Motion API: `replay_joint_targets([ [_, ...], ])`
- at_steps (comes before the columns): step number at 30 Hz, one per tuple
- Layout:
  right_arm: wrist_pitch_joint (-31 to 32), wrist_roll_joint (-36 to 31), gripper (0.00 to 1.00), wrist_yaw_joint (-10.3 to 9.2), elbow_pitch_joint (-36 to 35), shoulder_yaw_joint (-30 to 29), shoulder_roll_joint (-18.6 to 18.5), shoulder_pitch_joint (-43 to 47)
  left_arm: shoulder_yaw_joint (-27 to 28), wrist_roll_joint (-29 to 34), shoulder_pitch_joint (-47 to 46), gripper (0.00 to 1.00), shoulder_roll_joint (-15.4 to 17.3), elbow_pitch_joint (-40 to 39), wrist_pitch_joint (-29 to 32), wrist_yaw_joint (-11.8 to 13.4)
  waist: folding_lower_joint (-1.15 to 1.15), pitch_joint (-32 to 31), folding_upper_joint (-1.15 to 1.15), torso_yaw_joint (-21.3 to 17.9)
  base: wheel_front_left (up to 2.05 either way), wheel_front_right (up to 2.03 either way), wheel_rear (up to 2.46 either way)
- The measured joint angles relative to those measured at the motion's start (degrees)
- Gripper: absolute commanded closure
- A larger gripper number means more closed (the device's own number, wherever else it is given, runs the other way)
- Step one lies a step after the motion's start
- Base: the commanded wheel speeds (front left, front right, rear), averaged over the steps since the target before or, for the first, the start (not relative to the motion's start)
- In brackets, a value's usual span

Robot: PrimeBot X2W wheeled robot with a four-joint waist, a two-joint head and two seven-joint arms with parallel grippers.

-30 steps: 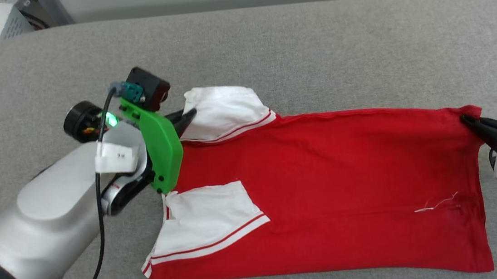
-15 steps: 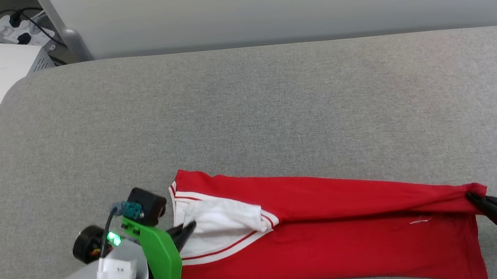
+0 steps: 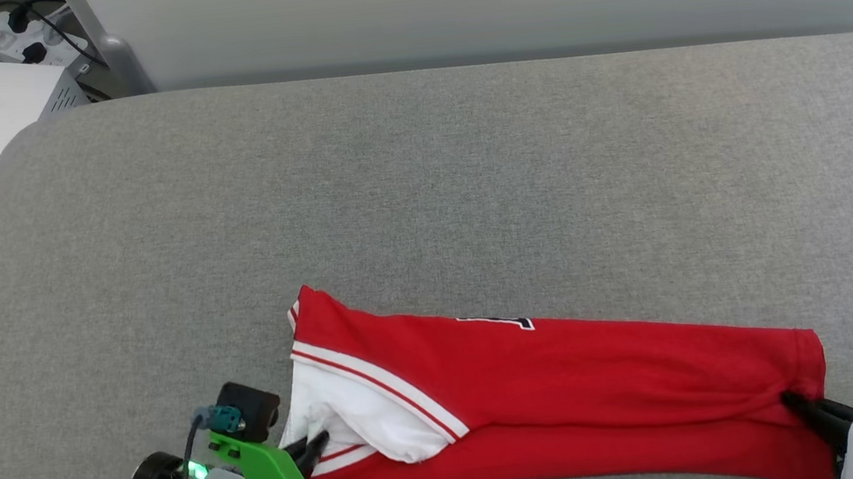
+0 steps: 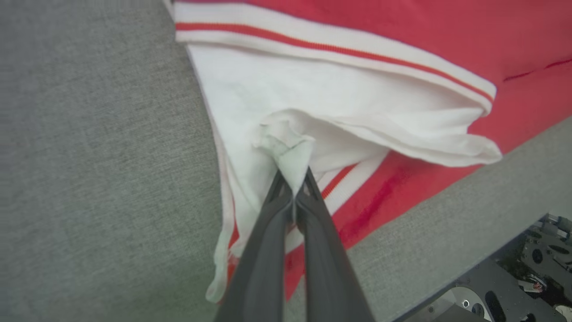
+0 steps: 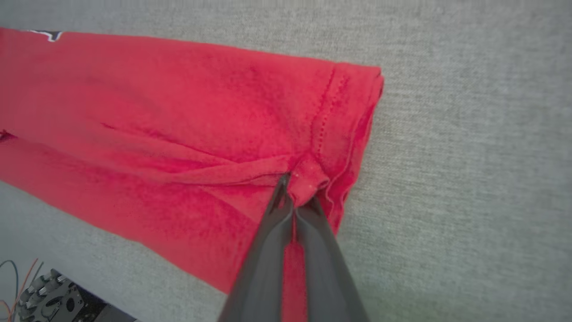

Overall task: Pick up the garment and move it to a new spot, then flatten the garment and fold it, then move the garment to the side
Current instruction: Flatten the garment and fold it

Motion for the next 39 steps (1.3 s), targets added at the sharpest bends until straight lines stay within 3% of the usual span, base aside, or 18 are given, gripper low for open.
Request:
replay_joint_targets([
  [4,-0.8,2.6,0.0,0.0,-2.4,-1.1,0.1,0.1,2.6,0.1,1.0,0.0,0.0,0.4,-5.5,2.6,0.0,-1.1,0.0,0.0,0.0,0.0,0.0],
  [8,-1.7,6.6,0.0,-0.01,-6.1,-4.2,-2.1,1.8,5.1,0.7,2.6,0.0,1.0,-1.2,-10.7,6.4,0.0,-2.9,0.0,0.0,0.0,0.0,0.0],
  [9,-1.6,10.3,0.0,0.0,-8.9,-7.1,-3.7,3.3,7.9,2.4,3.6,0.0,1.5,-3.4,-12.7,9.4,0.0,-3.9,0.0,0.2,0.0,0.0,0.0],
  [12,-1.5,12.3,0.0,0.0,-10.2,-10.1,-5.8,4.0,11.3,4.1,4.6,0.0,1.6,-5.1,-13.5,12.2,0.0,-4.4,0.0,0.5,0.0,0.0,0.0],
  [18,4.6,16.8,0.0,-0.01,-8.1,-13.2,-8.7,4.7,22.2,13.3,9.0,0.0,0.0,-8.4,-13.6,16.5,0.0,-3.9,0.0,1.0,0.0,0.0,0.0],
  [20,7.1,17.8,0.0,-0.01,-6.6,-13.3,-9.2,4.8,25.8,16.6,11.2,0.0,-1.4,-9.3,-13.6,17.2,0.0,-3.5,0.0,1.3,0.0,0.0,0.0],
  [21,9.6,18.0,0.0,-0.01,-4.6,-12.8,-9.3,4.8,30.7,21.4,14.1,0.0,-3.7,-10.3,-13.6,17.6,0.0,-2.9,0.0,1.8,0.0,0.0,0.0],
  [28,11.6,17.0,0.0,-0.01,-1.0,-9.1,-5.3,4.3,41.9,31.4,20.3,0.0,-10.9,-11.9,-13.6,17.0,0.0,-1.6,0.0,3.5,0.0,0.0,0.0],
  [39,12.1,16.1,0.0,-0.01,2.6,-3.0,-0.4,0.3,51.2,43.9,26.1,0.0,-20.7,-13.0,-13.6,10.8,0.0,-1.2,0.0,5.1,0.0,0.0,0.0],
])
